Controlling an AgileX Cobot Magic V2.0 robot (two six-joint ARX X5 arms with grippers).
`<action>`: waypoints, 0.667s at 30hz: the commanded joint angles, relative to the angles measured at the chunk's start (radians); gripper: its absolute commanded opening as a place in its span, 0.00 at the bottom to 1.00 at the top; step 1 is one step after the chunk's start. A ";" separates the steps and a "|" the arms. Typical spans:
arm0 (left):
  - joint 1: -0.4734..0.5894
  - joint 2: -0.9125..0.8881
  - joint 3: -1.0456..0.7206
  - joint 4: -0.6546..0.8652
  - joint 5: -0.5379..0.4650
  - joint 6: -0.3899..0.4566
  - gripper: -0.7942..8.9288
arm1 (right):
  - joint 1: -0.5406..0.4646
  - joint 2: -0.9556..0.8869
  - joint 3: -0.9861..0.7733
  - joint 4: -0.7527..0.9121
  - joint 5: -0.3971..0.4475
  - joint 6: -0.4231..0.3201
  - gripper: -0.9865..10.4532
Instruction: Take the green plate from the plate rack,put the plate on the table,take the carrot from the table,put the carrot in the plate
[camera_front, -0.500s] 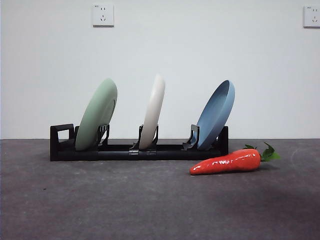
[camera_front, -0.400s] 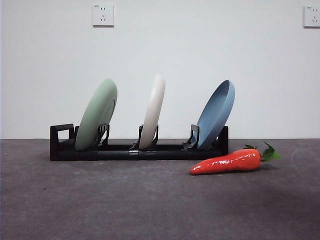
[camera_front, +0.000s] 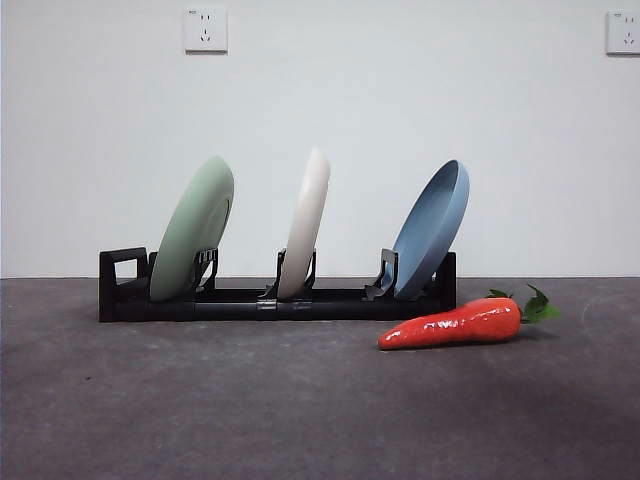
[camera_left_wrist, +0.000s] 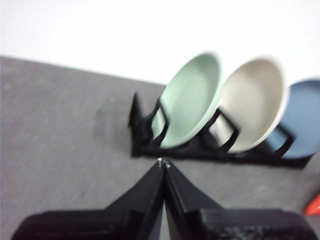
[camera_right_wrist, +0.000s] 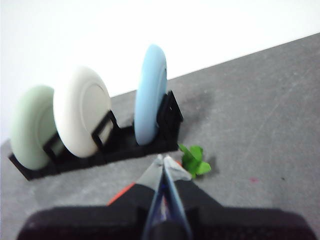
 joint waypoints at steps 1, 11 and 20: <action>0.003 0.021 0.068 -0.031 0.031 -0.036 0.07 | -0.002 0.044 0.070 -0.035 -0.024 0.027 0.08; 0.003 0.194 0.350 -0.262 0.230 0.039 0.07 | -0.002 0.341 0.436 -0.395 -0.186 -0.166 0.08; 0.003 0.354 0.553 -0.542 0.405 0.238 0.07 | -0.001 0.578 0.726 -0.788 -0.261 -0.401 0.08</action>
